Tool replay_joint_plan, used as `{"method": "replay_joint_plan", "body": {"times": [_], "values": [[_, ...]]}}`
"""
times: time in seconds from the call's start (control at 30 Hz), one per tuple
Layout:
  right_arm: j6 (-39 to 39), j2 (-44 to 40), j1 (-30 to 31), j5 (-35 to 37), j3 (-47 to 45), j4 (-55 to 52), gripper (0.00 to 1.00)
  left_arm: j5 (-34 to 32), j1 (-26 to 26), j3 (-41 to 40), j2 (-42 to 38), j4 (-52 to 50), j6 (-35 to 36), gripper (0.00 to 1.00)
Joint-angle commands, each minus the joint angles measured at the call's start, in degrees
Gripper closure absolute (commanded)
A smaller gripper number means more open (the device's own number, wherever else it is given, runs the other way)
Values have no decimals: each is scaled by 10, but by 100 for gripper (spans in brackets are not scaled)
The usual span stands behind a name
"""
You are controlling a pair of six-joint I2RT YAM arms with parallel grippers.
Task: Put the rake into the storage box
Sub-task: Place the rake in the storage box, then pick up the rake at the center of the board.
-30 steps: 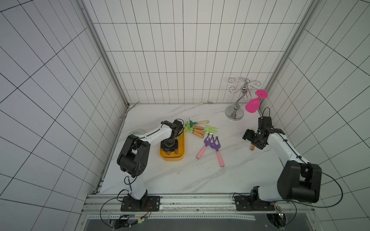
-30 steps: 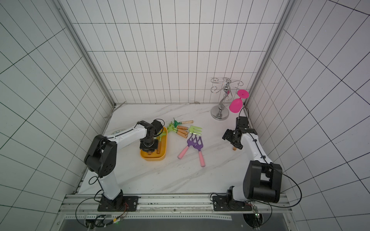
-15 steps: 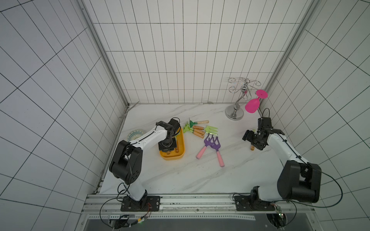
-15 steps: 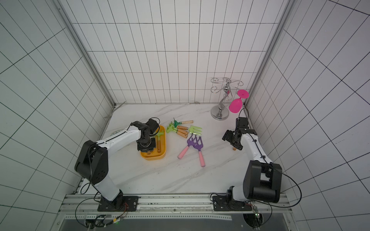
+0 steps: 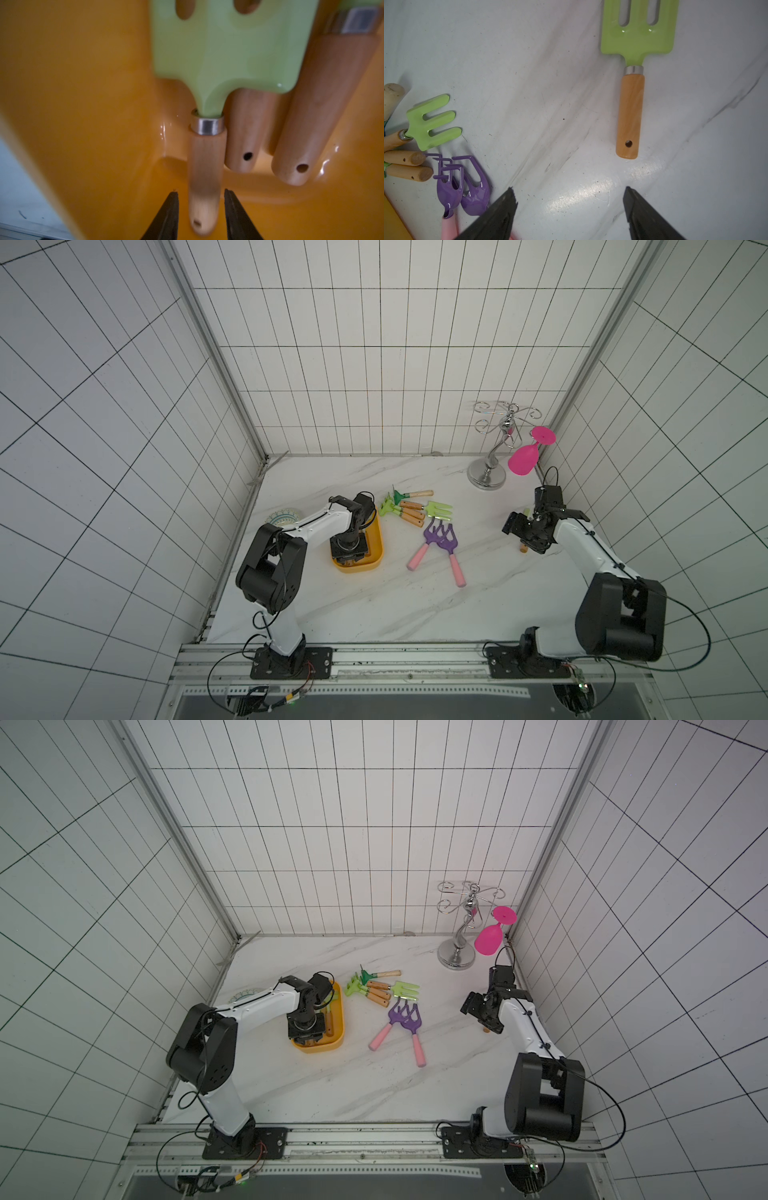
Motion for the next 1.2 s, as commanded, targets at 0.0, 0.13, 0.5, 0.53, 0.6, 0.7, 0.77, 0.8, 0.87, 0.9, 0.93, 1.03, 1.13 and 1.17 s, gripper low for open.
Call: {"method": "replay_joint_plan", "body": {"times": [0.0,0.13,0.5,0.53,0.6,0.7,0.77,0.8,0.87,0.9,0.93,1.03,1.13,1.17], "values": [[-5,1,-11,12,-18,0,15,-34,-2,22,-12,2,-8,49],[-2,-1,-17,18,-13,-5,15,-81,-13,40,-58,0,-9,43],[24,51,-86,16,-2,-19,17,-135,-48,91,-152,80,96,41],[25,55,-91,19,-1,-20,17,-131,-51,87,-158,94,107,41],[26,64,-98,25,2,-19,18,-128,-55,78,-168,118,118,41],[28,91,-109,39,19,-20,19,-106,-55,57,-178,161,130,40],[31,119,-116,33,39,-18,21,-85,-56,44,-180,188,134,41],[34,138,-117,22,52,-18,22,-77,-55,36,-179,200,133,41],[34,168,-118,7,76,-23,25,-73,-55,24,-177,215,127,41],[36,182,-118,14,86,-26,25,-77,-55,15,-177,221,120,40],[35,190,-118,20,92,-26,26,-78,-55,6,-177,228,118,40],[34,207,-118,40,105,-22,28,-74,-53,-9,-180,240,117,40],[37,217,-117,41,112,-16,29,-72,-53,-15,-184,248,123,40],[37,222,-117,42,114,-14,29,-72,-54,-16,-185,249,125,40]]}}
